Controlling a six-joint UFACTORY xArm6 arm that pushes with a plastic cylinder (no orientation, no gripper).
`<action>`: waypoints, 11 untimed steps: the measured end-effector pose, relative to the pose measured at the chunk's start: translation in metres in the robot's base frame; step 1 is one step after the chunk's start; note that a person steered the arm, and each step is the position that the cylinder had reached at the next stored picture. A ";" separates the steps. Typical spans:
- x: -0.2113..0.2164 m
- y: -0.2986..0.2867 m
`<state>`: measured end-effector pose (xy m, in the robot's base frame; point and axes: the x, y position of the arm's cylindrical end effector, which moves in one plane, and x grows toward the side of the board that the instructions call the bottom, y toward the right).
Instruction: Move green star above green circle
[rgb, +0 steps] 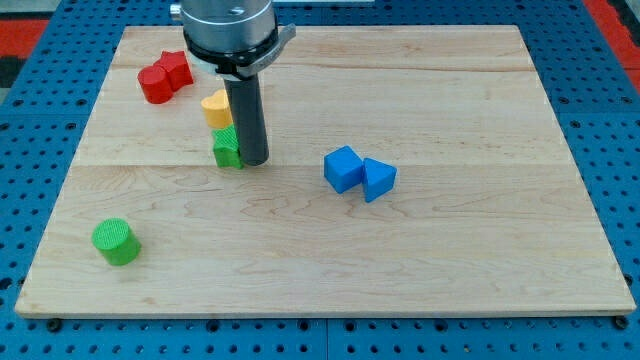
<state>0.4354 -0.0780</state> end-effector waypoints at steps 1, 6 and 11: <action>-0.021 0.030; -0.009 -0.079; 0.014 -0.097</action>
